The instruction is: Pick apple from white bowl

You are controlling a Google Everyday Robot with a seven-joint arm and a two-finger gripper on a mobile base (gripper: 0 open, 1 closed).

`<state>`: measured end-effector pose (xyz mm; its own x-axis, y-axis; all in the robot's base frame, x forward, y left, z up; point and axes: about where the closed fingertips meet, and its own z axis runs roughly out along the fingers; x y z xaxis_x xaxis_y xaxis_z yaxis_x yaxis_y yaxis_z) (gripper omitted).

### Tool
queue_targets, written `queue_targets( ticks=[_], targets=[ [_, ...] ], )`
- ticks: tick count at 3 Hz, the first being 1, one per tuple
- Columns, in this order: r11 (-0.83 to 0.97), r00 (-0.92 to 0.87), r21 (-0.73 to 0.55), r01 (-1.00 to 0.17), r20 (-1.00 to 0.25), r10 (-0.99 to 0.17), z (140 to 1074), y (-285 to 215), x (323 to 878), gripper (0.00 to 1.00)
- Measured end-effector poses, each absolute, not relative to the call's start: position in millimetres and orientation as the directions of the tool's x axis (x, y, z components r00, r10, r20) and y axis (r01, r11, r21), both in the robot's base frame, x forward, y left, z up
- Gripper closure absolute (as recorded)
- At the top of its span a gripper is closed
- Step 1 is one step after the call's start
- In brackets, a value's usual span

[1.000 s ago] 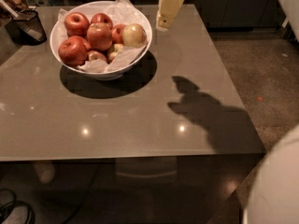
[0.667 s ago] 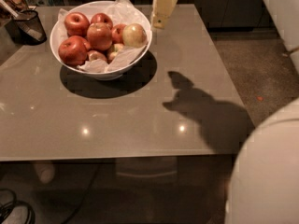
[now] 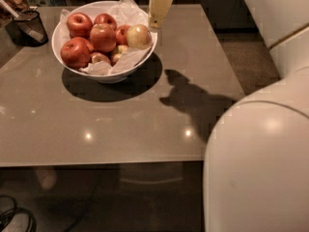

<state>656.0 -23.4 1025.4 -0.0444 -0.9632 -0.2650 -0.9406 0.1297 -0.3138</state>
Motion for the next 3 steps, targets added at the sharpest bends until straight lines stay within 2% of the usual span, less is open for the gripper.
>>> queue_targets(
  ticks=[2,3],
  targets=[
    [0.105,-0.025,-0.303,-0.947,-0.257,-0.966,1012.2,-8.2,677.1,0.18],
    [0.094,-0.016,-0.294,-0.951,-0.257,-0.966,1005.3,-1.9,684.6,0.25]
  ],
)
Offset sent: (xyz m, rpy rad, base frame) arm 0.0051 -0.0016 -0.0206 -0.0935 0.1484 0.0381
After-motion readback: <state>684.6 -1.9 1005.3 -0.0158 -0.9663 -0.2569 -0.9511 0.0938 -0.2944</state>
